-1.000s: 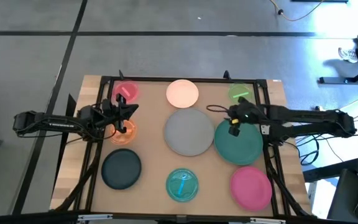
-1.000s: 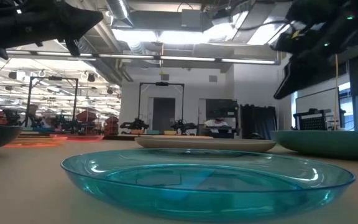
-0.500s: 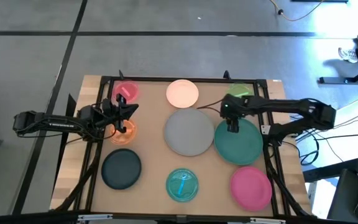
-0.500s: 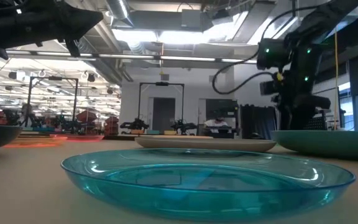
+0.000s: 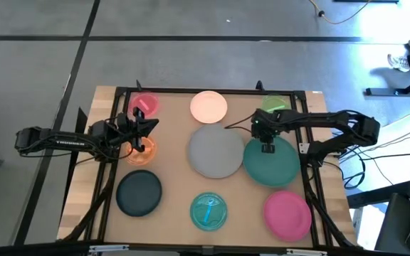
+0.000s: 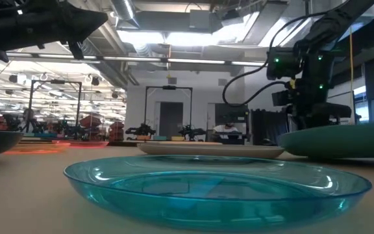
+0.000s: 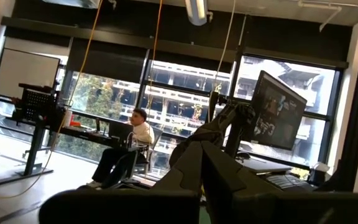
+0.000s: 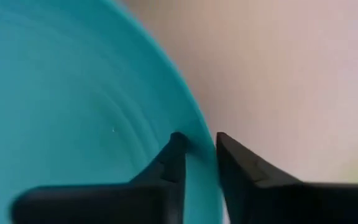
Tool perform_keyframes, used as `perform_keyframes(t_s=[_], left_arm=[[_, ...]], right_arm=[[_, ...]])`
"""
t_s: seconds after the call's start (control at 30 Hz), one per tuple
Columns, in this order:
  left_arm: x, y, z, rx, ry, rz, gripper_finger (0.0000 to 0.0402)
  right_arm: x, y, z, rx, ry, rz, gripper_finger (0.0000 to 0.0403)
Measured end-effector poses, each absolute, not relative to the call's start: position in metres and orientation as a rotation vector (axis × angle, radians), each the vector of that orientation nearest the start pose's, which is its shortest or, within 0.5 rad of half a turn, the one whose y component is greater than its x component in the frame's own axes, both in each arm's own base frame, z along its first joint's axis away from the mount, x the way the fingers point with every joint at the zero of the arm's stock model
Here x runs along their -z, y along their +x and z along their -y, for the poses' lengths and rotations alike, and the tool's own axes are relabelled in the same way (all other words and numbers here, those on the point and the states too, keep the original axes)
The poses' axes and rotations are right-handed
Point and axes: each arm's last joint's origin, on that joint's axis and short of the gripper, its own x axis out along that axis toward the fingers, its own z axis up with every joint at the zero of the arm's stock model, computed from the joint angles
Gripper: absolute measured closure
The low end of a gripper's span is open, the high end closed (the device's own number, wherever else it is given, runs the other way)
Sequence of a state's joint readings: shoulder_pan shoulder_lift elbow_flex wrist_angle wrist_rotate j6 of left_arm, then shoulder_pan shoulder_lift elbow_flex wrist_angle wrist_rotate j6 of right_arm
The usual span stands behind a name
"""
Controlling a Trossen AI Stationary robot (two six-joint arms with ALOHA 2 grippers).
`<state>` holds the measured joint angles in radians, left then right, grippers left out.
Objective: Stack plastic plates
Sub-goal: Stack the green plate on top of the gray plate
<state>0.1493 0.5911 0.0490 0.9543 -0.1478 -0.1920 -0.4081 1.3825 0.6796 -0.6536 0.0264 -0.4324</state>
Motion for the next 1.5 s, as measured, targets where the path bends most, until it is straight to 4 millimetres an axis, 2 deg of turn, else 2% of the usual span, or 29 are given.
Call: perform_keyframes(t_s=[0.1,0.3,0.77,1.17,1.37,1.5], left_arm=[[-0.214,0.128,-0.024,-0.253,-0.188,0.44,0.0399],[-0.214,0.128,-0.024,-0.253,-0.188,0.438,0.0399],[-0.214,0.128,-0.024,-0.253,-0.185,0.438,0.0399],[-0.214,0.128,-0.024,-0.255,-0.177,0.437,0.0399],[-0.214,0.128,-0.024,-0.255,-0.177,0.437,0.0399],[-0.214,0.128,-0.024,-0.255,-0.177,0.437,0.0399]], right_arm=[[-0.157,0.199,0.087,0.066,-0.123,-1.383,0.0393],[-0.165,0.202,0.089,0.061,-0.128,-1.4,0.0387],[-0.218,0.215,0.092,0.036,-0.062,-1.366,0.0402],[-0.276,0.237,0.096,0.038,0.1,-1.075,0.0402],[-0.285,0.255,0.101,0.045,0.162,-0.878,0.0402],[-0.281,0.271,0.108,0.077,0.185,-0.794,0.0402]])
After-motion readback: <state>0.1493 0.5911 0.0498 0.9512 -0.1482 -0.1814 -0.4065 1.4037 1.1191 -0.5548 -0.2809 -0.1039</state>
